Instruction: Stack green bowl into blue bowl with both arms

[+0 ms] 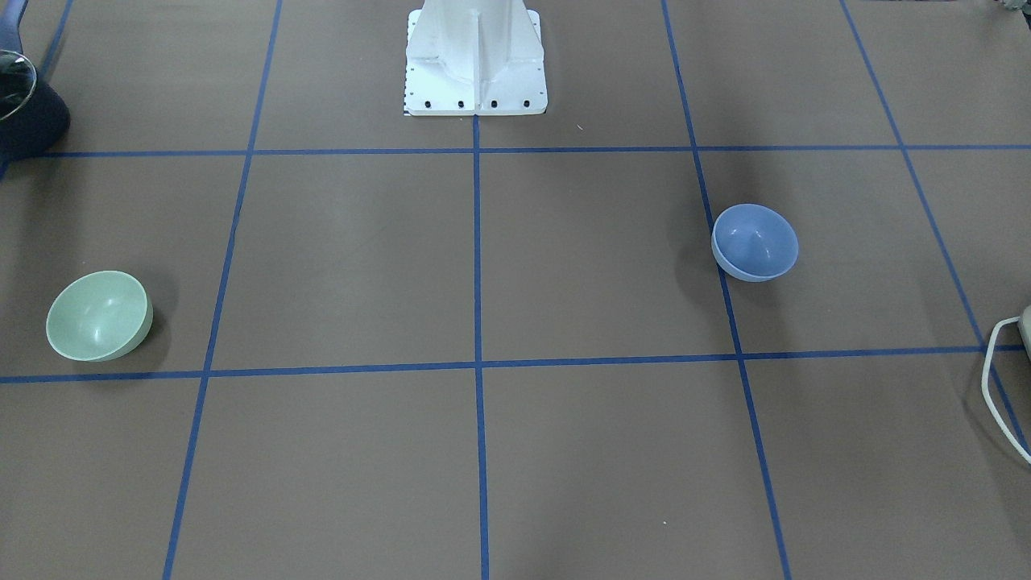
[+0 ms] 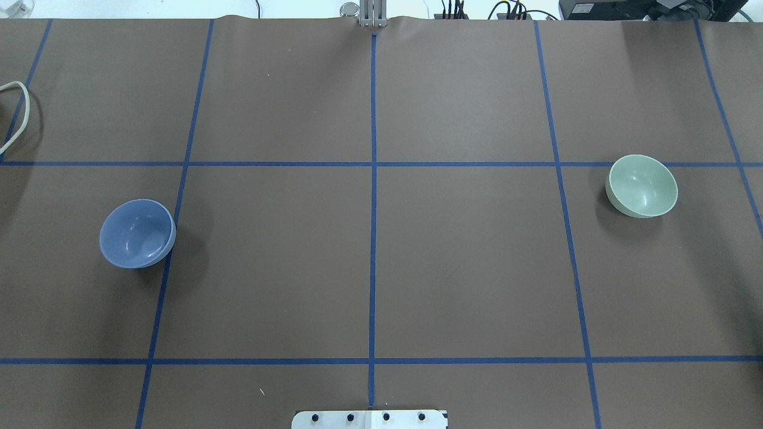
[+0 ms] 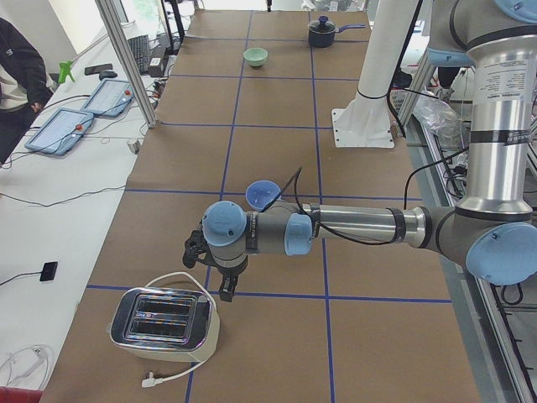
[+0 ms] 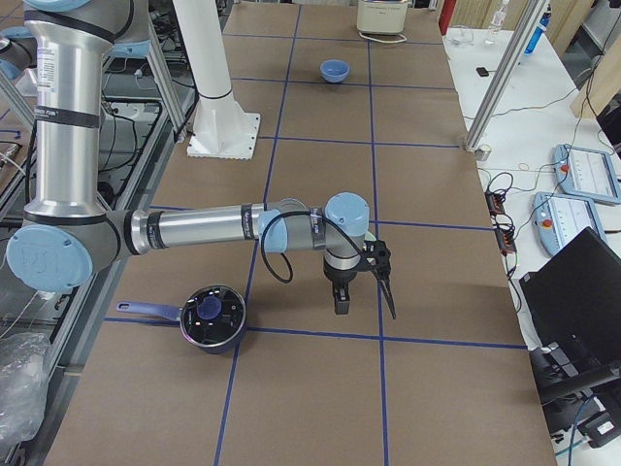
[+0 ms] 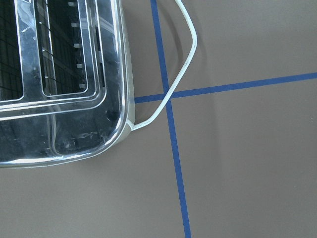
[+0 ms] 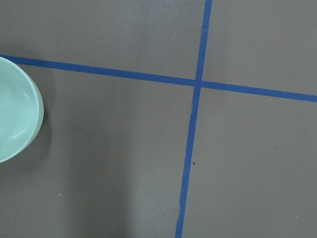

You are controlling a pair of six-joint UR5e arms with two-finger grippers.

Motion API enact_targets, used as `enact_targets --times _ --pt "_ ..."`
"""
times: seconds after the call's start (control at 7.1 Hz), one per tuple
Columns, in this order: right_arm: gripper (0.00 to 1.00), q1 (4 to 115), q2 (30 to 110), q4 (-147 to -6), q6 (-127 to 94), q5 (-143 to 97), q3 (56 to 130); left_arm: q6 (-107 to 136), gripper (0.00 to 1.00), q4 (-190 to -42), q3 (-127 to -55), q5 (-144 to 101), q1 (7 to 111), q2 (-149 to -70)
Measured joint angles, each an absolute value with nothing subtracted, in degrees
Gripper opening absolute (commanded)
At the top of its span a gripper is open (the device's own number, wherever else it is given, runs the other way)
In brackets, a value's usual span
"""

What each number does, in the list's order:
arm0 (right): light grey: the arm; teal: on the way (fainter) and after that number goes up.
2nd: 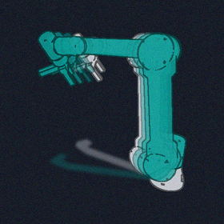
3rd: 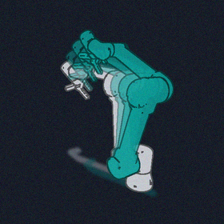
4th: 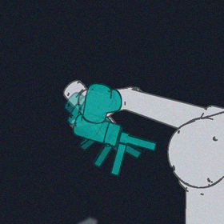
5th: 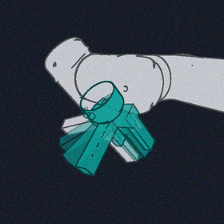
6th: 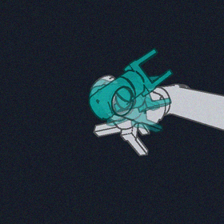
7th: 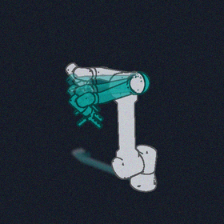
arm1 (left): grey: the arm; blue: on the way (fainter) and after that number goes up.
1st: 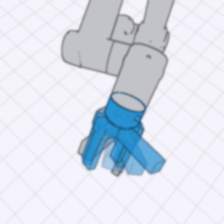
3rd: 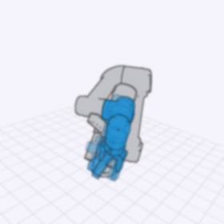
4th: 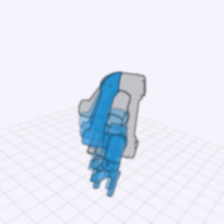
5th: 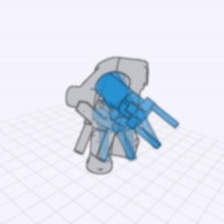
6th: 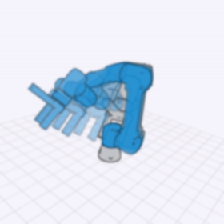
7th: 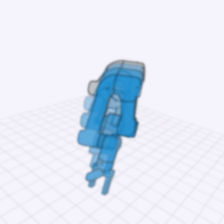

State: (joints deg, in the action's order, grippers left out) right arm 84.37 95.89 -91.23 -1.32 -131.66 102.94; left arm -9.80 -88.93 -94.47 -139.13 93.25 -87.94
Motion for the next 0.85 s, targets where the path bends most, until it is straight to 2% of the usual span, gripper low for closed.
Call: enact_targets --times 0.85 --pt "1.0 84.37 93.99 -91.07 -1.24 -131.11 103.17 -9.88 1.0 -89.84 -94.66 -139.12 93.33 -88.63"
